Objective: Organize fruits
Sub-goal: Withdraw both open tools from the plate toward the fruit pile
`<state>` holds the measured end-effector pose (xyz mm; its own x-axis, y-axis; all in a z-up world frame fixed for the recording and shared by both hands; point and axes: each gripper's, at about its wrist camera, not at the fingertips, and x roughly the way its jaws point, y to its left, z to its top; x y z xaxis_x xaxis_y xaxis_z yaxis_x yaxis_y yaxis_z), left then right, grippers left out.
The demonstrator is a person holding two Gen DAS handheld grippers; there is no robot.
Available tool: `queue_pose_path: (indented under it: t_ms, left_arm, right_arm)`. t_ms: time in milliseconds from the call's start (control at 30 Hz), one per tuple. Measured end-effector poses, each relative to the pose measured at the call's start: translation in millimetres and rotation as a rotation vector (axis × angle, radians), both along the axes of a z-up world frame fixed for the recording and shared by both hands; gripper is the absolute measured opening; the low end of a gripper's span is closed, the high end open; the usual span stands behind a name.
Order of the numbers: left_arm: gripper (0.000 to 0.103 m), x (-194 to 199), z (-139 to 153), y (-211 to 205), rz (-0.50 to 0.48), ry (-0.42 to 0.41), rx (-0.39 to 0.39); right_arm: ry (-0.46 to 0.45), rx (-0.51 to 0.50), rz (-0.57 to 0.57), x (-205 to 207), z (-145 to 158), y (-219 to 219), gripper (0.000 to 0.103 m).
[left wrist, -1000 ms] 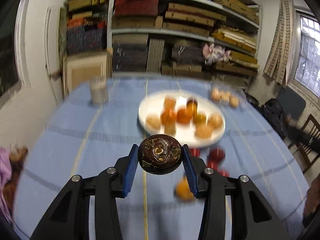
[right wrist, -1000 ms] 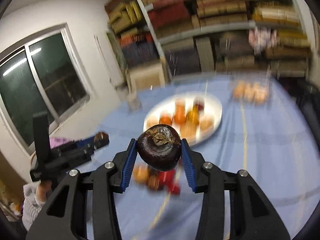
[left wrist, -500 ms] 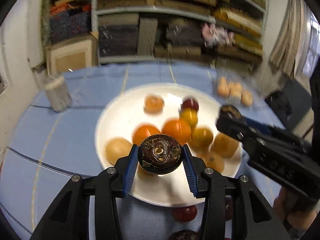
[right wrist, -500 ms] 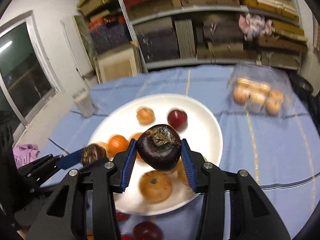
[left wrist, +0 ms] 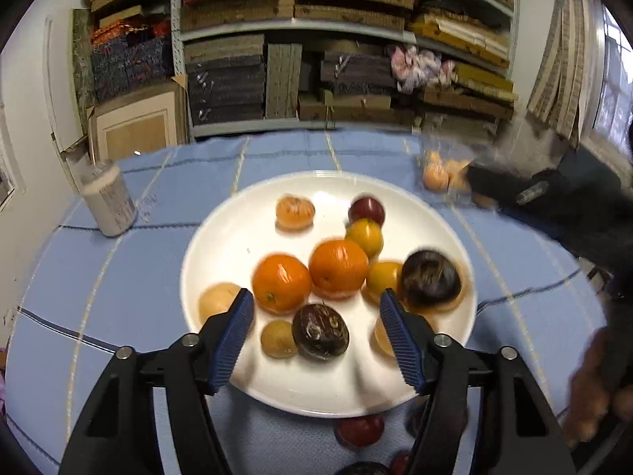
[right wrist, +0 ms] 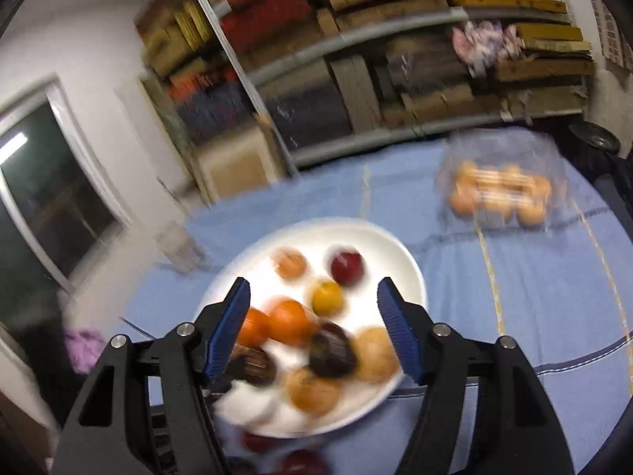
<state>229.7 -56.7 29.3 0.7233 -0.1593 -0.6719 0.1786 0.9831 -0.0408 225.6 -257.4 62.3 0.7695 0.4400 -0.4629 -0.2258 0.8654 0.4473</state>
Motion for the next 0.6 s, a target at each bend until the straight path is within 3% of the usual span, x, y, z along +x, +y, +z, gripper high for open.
queue_pose_path:
  t_ms: [33, 100, 167, 233, 300, 433, 500, 600]
  left_arm:
    - [0.075, -4, 8, 4, 0.009, -0.016, -0.011]
    - [0.08, -17, 26, 16, 0.037, -0.061, -0.028]
    - [0.089, -32, 35, 26, 0.062, -0.088, -0.034]
    - [0.094, -57, 35, 42, 0.118, -0.124, -0.039]
    - [0.094, -77, 23, 56, 0.133, -0.1, -0.034]
    - [0.094, -114, -11, 81, 0.182, -0.034, -0.043]
    - [0.094, -128, -22, 86, 0.191, 0.0, -0.049]
    - [0.094, -141, -23, 80, 0.161, -0.017, -0.045]
  right_arm:
    - [-0.035, 0.02, 0.007, -8, 14, -1, 0.072]
    - [-0.149, 0.061, 0.024, -39, 48, -3, 0.093]
    - [-0.237, 0.062, 0.019, -67, 71, -2, 0.094]
    - [-0.253, 0.061, 0.035, -85, 82, 3, 0.094]
    - [-0.252, 0.054, 0.073, -103, 82, 12, 0.094]
    - [-0.245, -0.074, 0.063, -146, 43, 31, 0.095]
    - [-0.215, -0.132, 0.03, -167, 1, 31, 0.095]
    - [-0.077, -0.222, -0.008, -171, -46, 30, 0.095]
